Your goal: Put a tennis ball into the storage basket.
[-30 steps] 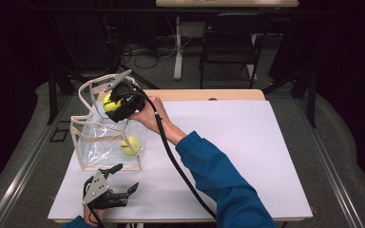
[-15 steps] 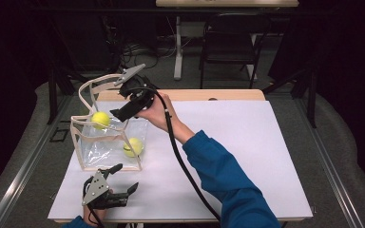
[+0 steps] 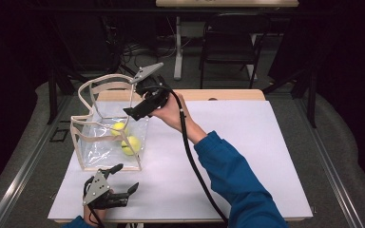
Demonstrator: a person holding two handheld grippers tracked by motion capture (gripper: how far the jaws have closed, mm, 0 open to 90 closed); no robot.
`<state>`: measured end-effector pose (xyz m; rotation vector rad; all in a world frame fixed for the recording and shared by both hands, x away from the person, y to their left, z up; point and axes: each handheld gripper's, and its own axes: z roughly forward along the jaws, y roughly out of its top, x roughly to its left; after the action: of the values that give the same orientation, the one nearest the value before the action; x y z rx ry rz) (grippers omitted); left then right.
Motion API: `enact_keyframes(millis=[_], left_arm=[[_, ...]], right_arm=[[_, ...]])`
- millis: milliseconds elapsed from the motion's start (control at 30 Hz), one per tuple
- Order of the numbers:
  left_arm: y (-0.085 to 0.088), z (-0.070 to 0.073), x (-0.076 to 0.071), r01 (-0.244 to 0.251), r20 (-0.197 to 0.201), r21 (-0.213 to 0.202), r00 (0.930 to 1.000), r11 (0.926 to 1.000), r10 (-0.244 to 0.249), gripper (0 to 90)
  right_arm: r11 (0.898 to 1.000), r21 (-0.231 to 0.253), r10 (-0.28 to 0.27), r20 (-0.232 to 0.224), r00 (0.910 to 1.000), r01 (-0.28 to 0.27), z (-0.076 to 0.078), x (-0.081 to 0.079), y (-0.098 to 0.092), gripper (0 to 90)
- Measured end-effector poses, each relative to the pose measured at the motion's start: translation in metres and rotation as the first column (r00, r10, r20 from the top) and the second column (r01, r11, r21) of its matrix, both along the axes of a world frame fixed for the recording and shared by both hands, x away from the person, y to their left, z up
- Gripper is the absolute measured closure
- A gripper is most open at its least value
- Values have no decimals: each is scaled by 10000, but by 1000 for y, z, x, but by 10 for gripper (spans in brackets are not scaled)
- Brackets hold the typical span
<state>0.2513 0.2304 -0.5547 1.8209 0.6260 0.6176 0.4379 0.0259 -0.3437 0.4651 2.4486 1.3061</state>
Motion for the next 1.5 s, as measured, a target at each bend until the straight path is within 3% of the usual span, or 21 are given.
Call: enact_keyframes(millis=[33, 67, 200, 1133, 1433, 1500], left_arm=[[0, 0, 0, 0, 0, 0, 10000, 10000, 0, 161], [0, 0, 0, 0, 0, 0, 10000, 10000, 0, 161], [-1, 0, 0, 14, 3, 12, 10000, 10000, -14, 161], [-1, 0, -1, -3, 27, 21, 10000, 10000, 3, 161], [-2, 0, -1, 16, 55, 61, 10000, 10000, -16, 161], [-2, 0, -1, 15, 60, 70, 10000, 10000, -15, 161]], right_arm=[[10000, 0, 0, 0, 10000, 0, 0, 0, 0, 0], [9999, -85, -76, -72, 9999, 76, -5, -4, -18, 0], [9997, -235, -119, -99, 9999, 116, -12, -7, -28, 0], [9945, -975, -454, -767, 9960, 378, -61, -23, -74, 0], [9939, -1010, -518, -833, 9952, 433, -64, -25, -79, 0], [9932, -1046, -608, -870, 9944, 516, -72, -30, -91, 0]])
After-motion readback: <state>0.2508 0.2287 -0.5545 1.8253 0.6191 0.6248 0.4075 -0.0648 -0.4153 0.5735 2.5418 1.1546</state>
